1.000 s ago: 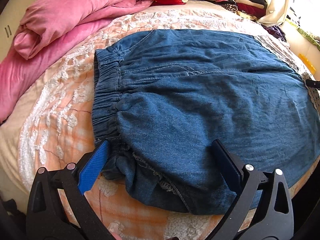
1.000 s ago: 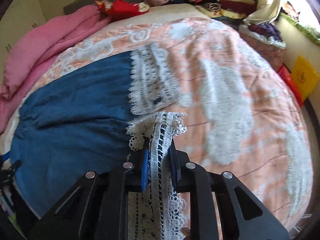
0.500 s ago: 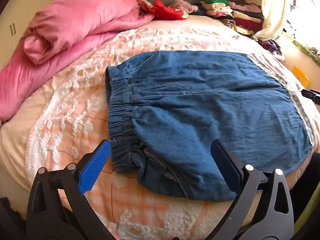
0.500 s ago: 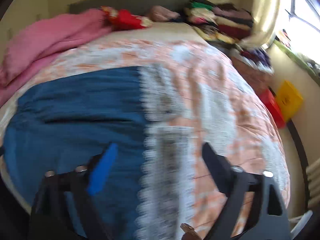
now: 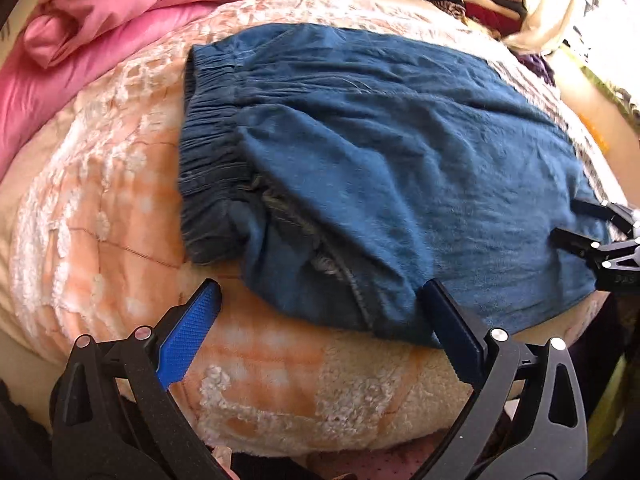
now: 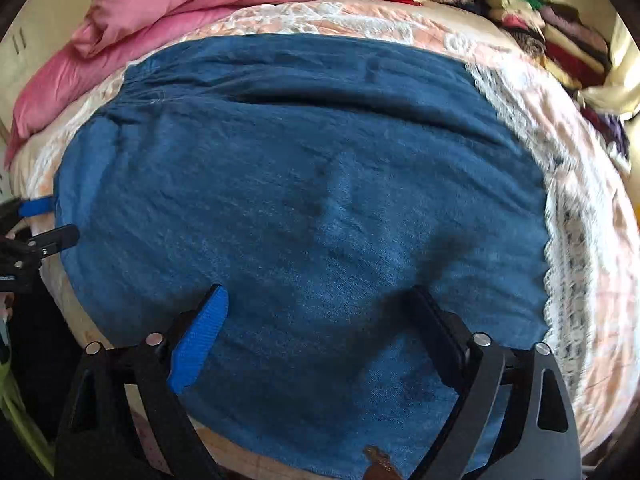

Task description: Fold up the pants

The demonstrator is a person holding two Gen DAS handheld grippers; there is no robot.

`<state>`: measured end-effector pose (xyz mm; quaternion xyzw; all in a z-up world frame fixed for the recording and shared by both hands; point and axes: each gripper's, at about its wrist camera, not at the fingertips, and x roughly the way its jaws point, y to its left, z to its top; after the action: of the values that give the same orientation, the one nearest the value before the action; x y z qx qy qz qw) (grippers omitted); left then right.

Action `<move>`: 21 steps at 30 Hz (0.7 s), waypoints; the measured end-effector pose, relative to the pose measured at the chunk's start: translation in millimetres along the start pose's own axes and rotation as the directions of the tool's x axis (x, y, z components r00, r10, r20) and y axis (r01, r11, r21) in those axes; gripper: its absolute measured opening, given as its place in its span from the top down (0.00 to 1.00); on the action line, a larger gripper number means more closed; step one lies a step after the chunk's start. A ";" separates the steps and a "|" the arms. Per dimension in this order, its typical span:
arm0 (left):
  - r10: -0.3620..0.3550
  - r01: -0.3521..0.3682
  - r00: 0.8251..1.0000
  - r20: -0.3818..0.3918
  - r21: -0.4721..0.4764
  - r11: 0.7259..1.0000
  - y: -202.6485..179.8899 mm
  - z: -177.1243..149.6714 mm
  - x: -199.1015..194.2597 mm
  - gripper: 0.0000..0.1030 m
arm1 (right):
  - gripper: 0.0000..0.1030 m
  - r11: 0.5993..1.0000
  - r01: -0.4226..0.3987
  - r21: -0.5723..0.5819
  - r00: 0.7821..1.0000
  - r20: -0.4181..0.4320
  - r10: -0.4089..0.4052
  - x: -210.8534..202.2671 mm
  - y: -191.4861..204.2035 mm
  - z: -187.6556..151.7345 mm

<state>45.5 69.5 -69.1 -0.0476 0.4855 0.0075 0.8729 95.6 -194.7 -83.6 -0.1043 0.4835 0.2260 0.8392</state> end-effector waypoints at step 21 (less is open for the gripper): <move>0.056 -0.035 0.983 0.174 -0.121 0.992 54.8 44.6 -64.4 0.09 | 0.05 0.996 -0.084 -0.012 0.981 0.177 0.085 -65.5 16.7 39.2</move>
<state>46.0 130.2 4.8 -0.0868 0.4056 0.0601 0.9079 89.3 -182.9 -6.6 -0.0650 0.4104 0.2708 0.8684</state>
